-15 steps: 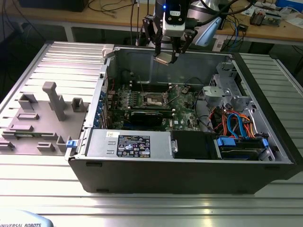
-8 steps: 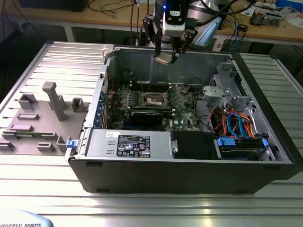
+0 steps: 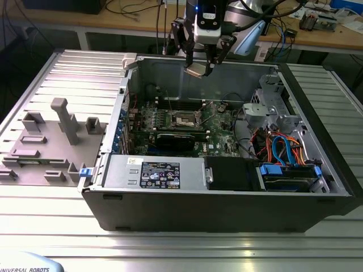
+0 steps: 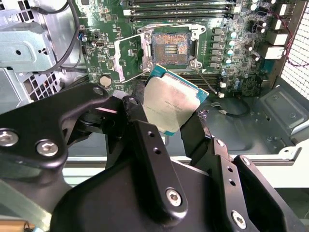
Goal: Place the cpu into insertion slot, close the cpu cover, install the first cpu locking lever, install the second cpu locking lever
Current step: 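Place the cpu into insertion slot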
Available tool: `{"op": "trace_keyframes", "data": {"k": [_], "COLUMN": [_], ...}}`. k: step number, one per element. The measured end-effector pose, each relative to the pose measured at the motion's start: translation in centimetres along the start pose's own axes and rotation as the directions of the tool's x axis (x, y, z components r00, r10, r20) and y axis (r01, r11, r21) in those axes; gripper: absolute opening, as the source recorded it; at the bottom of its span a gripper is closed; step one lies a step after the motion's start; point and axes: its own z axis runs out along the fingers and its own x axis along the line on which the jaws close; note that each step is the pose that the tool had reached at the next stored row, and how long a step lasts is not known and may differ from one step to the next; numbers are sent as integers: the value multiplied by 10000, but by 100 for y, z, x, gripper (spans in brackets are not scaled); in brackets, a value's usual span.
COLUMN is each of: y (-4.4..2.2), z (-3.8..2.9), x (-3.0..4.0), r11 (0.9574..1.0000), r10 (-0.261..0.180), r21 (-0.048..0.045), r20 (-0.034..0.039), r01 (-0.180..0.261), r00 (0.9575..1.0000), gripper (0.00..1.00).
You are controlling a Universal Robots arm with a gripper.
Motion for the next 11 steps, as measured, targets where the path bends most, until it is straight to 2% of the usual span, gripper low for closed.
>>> {"op": "trace_keyframes", "data": {"k": [11], "y": [0], "z": [0], "x": [0], "r11": [9989], "r10": [459], "r21": [-10], "r20": [41], "r01": [-459], "r00": [9989], "gripper": [54]}}
